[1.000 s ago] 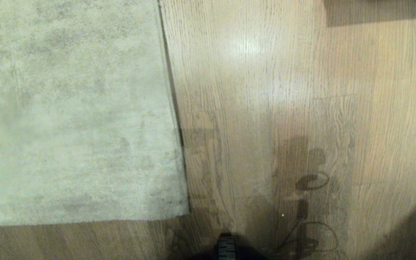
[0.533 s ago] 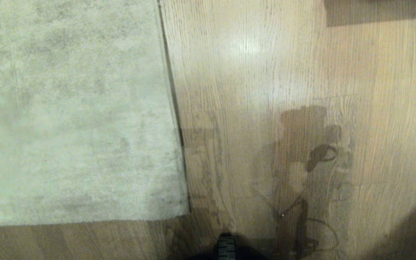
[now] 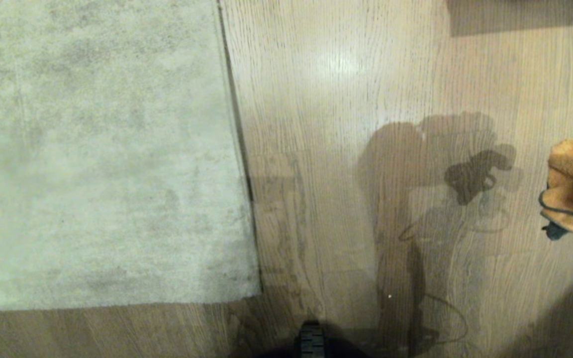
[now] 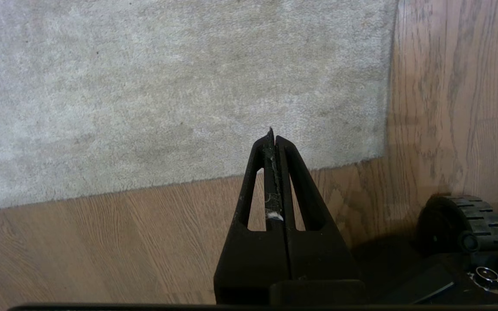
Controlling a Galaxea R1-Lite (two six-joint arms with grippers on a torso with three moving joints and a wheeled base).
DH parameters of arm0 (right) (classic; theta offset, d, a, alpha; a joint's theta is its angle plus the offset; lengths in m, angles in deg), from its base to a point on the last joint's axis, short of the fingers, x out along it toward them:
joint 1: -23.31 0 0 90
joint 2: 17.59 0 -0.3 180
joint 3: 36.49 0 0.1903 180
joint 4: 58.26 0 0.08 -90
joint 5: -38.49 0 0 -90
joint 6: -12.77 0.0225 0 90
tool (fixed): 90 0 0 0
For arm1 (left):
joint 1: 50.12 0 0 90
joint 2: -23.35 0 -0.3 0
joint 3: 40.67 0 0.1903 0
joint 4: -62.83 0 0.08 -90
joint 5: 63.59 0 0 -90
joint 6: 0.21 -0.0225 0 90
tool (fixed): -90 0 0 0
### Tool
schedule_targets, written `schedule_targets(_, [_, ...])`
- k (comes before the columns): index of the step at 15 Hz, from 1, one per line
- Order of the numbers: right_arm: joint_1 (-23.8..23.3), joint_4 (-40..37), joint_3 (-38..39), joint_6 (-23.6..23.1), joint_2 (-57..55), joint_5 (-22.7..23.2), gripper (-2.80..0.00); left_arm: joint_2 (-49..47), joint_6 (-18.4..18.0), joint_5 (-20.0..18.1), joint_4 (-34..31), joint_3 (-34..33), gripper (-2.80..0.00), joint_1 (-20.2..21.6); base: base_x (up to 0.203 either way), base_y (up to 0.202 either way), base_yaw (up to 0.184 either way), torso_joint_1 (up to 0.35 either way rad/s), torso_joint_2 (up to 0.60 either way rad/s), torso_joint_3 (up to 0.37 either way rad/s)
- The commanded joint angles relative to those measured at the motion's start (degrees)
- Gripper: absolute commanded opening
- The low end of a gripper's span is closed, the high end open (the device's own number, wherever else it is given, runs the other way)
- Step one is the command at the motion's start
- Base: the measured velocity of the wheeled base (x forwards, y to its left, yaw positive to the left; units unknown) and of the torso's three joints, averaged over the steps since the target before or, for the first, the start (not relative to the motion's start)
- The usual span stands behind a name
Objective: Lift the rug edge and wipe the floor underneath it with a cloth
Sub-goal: Put down the rag
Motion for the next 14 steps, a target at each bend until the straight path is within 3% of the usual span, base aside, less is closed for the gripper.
schedule_targets(1, [-1.9, 1.3, -7.6, 1.4, -11.8, 0.1, -2.8, 0.0, 0.0, 0.0, 0.0, 0.0, -2.8, 0.0, 0.0, 0.0, 0.0, 0.0, 0.0, 0.0])
schedule_targets(8, [-6.8, 2.5, -20.6, 2.8, -23.2, 2.6, -2.8, 0.0, 0.0, 0.0, 0.0, 0.0, -2.8, 0.0, 0.0, 0.0, 0.0, 0.0, 0.0, 0.0])
schedule_targets(14, [-6.9, 2.3, -23.2, 2.8, -25.2, 4.0, -2.8, 0.0, 0.0, 0.0, 0.0, 0.0, -2.8, 0.0, 0.0, 0.0, 0.0, 0.0, 0.0, 0.0])
